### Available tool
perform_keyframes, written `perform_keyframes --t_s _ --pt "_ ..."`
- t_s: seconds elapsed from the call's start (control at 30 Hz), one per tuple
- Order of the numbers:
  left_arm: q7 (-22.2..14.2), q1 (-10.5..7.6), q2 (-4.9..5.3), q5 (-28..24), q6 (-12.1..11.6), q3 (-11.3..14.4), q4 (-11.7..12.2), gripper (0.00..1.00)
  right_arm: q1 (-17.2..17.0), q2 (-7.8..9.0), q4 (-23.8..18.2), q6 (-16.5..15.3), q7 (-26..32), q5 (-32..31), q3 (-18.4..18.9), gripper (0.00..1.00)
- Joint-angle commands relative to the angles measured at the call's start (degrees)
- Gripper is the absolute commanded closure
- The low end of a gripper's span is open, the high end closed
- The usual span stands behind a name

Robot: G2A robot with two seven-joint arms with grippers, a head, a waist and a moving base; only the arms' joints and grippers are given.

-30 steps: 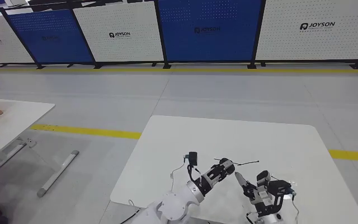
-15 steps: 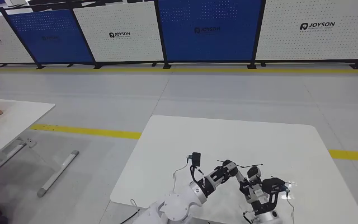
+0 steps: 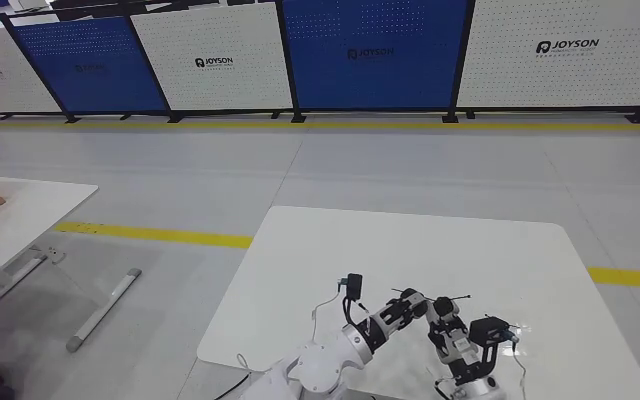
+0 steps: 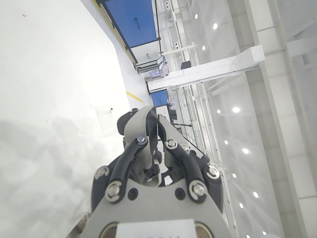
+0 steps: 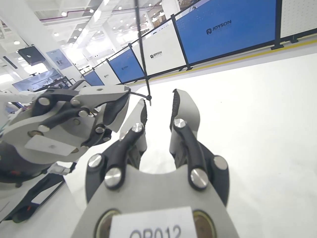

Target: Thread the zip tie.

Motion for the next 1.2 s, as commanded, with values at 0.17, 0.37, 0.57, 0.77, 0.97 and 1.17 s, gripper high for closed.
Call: perform_keyframes --t_s 0.17,0.37,0.57,0.77,0.97,1.17 --pt "0.20 -0.12 -0.08 0.32 0.07 0.17 0.44 1.00 0.04 0.06 -0.04 0.01 -0.13 -0.14 -0.20 0.78" --pt "0.56 -0.11 -0.12 0.88 0.27 0.24 0.56 1.00 0.03 0.08 -0.02 0.36 -0.31 0.02 -0.35 0.86" --pt "0.61 -0.09 -0.18 0.75 0.32 0.29 0.64 1.00 0.10 0.10 0.12 0.58 -0.37 0.42 -0.42 1.00" --pt "0.24 -0.07 -0.23 0.64 -0.12 0.44 0.59 1.00 0.09 0.15 0.16 0.56 -0.31 0.50 -0.46 1.00" --pt "-2.20 0.26 -0.11 -0.20 -3.59 0.37 0.27 1.00 0.19 0.21 0.24 0.57 0.13 0.26 -0.63 1.00" --pt "-3.29 0.35 -0.06 -0.73 -4.45 0.35 0.17 1.00 0.26 0.27 0.34 0.32 0.30 0.19 -0.76 1.00"
